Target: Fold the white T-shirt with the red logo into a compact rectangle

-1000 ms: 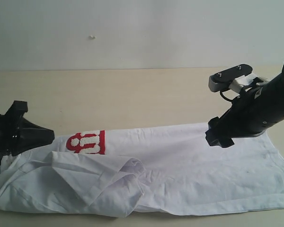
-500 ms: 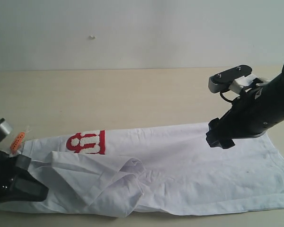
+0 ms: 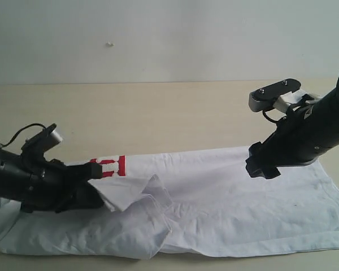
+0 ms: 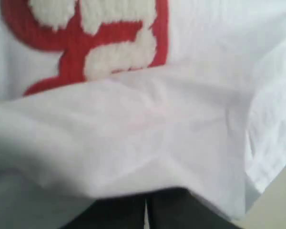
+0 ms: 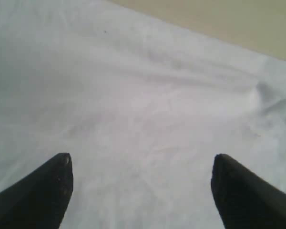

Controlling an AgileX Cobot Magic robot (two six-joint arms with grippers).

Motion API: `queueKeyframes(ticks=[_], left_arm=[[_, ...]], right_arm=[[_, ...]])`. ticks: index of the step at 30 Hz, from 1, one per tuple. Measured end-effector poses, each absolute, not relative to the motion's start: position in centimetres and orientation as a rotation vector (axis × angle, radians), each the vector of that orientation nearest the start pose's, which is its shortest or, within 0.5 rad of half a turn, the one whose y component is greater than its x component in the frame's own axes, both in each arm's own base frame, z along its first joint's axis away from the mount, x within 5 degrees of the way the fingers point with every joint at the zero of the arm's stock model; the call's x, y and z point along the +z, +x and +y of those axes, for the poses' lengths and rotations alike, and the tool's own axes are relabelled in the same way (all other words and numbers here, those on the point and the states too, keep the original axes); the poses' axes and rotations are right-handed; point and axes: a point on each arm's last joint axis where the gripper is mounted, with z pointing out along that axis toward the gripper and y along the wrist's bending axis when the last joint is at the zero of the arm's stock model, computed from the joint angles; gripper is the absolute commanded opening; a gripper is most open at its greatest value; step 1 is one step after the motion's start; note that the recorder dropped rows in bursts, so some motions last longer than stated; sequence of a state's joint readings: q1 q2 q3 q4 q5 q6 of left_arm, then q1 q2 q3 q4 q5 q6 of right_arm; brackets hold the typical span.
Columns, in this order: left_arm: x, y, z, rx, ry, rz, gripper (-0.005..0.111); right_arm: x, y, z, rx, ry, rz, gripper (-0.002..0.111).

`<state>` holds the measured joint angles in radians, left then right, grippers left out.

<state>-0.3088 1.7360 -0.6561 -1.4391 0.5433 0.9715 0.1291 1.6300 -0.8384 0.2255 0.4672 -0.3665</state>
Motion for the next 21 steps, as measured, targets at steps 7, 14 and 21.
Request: queueKeyframes(ticks=[7,14,21], left_arm=[[14.9,28.9,-12.9,-0.821,-0.079,2.564,0.027],[15.9,30.7,-10.8,-0.686,-0.081,2.489,0.05],[18.9,31.1,-4.0,-0.567,-0.045,2.415,0.041]], right_arm=[[17.4,29.2,4.8,0.144,-0.41,2.701,0.075],[17.4,29.2,4.8,0.145,-0.411,2.701,0.075],[17.4,29.2,4.8,0.148,-0.409,2.703,0.075]])
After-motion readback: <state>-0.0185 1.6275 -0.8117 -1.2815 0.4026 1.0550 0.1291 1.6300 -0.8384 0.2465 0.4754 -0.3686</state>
